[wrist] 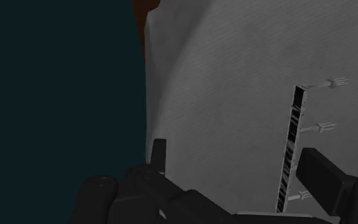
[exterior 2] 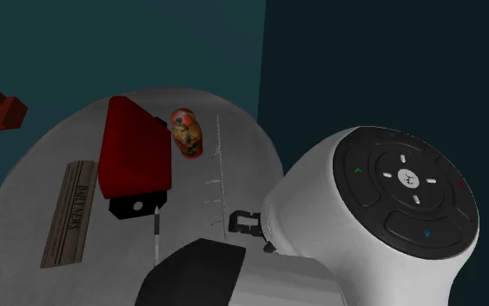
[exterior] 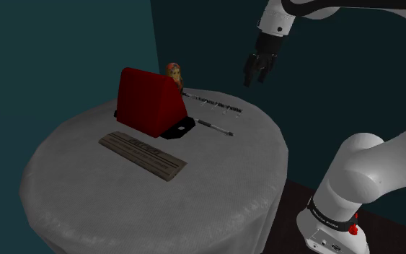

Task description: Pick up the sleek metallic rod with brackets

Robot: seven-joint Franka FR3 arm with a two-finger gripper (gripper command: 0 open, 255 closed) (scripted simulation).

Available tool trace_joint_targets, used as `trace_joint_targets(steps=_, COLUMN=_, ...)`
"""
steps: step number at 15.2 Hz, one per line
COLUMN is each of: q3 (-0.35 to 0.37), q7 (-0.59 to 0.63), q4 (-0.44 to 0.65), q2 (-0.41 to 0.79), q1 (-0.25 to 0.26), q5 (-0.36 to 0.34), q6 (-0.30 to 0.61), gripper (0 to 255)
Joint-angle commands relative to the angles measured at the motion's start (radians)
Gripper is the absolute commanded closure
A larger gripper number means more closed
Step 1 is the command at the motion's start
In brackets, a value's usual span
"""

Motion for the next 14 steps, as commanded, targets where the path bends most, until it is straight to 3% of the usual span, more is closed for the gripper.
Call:
trace_joint_targets(steps=1, q3=0.0, q7=0.0, q4=0.0, q2=0.0, q1=0.0, q5=0.0, q6=0.0, gripper=0)
trace_joint_targets(steps=12, q3=0.207, q7=0.131, q4=0.189, q2=0.326, q1=0.061, q5=-0.057, q6=0.104, gripper=0)
trace_joint_targets(steps=14, q3=0.207, q7=0.132, q4=0.159, q2=0.324, q1=0.061, q5=-0.056, q6=0.13, gripper=0)
